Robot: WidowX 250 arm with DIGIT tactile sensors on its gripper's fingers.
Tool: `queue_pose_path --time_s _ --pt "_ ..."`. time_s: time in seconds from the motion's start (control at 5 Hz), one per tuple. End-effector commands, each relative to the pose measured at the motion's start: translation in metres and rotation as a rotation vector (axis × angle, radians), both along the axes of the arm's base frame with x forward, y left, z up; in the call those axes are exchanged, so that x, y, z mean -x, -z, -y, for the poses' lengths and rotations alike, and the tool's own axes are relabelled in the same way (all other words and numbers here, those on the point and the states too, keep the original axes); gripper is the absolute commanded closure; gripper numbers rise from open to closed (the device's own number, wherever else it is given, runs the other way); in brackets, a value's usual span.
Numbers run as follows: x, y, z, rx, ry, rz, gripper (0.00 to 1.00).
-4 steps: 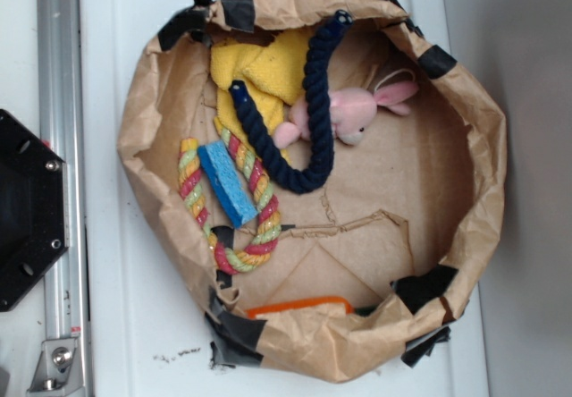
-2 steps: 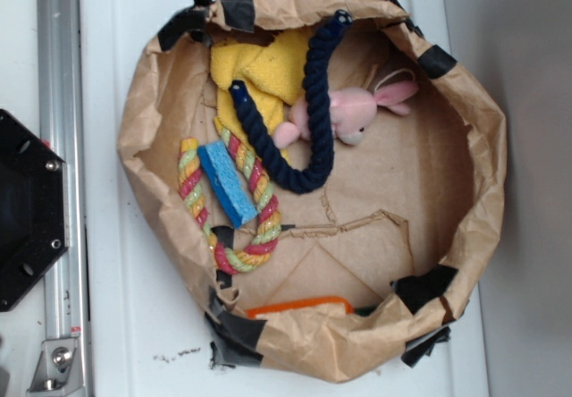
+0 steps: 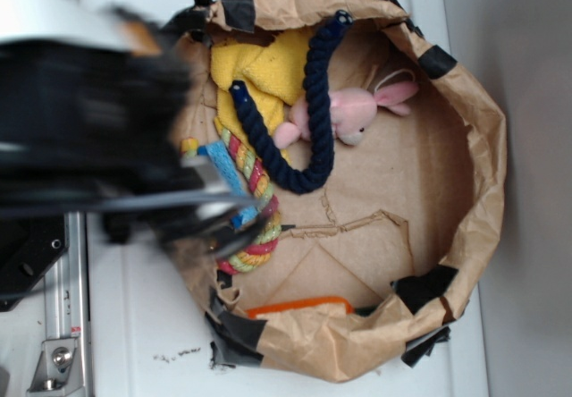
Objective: Grab the blue rope.
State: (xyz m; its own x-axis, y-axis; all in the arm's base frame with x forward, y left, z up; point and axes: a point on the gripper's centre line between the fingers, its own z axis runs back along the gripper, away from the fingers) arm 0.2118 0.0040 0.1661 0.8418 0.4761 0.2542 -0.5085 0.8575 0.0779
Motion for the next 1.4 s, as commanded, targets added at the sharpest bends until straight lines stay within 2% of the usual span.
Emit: queue_pose_path --time_s 0.0,0.2,0.4,0.6,0.8,1.0,1.2 --pt "-0.056 0.059 -0.039 -0.126 -0.479 -0.116 0.00" --pt "-0.050 0.078 -0.055 -0.155 -0.578 -0.171 0.00" --pt "-0.034 0.087 -0.061 -0.094 -0.648 -0.213 0.00" --pt "-0.045 0.093 -0.066 -0.080 -0.587 -0.198 0.00" --pt "-0.067 0.095 -0.082 -0.038 -0.533 -0.194 0.00" --pt "-0.080 0.099 -0.083 -0.035 -0.442 -0.211 0.00" --pt "-0.075 0.095 -0.075 -0.045 -0.389 -0.207 1.00"
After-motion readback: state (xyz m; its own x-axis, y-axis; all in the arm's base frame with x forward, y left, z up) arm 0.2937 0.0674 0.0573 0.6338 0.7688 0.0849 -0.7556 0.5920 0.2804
